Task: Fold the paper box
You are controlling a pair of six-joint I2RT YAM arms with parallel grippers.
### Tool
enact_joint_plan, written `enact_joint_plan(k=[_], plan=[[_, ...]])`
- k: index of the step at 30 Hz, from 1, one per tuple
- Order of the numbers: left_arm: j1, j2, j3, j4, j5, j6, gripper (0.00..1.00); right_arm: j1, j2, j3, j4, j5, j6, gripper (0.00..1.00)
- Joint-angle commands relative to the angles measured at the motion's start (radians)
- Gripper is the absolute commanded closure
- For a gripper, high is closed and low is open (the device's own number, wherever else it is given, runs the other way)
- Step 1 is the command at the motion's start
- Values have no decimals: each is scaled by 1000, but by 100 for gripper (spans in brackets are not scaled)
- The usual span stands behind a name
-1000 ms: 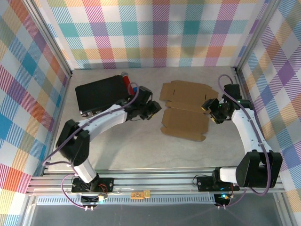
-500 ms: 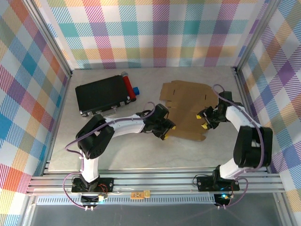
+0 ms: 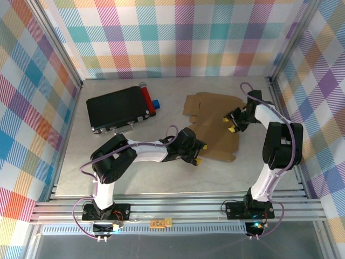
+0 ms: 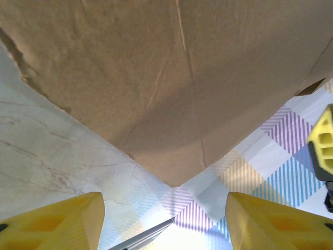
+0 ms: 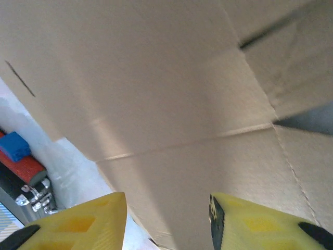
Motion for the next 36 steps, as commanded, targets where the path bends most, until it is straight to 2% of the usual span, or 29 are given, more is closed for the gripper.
enact_joint_plan(k=[1,6,11,15,21,24,30,36], plan=[[-21,16,-17,59,-34,-35,37,-24,67,86,-43,-6,-29,53],[-29,34,-10,65,-38,-38,35,-31,225,194,-89,-34,-41,51],[-36,40,-24,90,-61,-42,34,-36,331,266,-156,-27,-47,54],[-37,41,-51,115,-96,-40,33,-35,352,284,-198,-7,-33,57],[-37,52,-69,231,-205,-3,37,-35,367,278,-212,-10,-30,58],[-37,62,-62,275,-237,32,43,-36,364,275,-219,-15,-33,59],[-37,38,-74,311,-283,78,66,-36,355,274,-225,-21,-42,59],[-37,-47,-62,208,-317,147,82,-36,349,286,-228,-26,-42,59]])
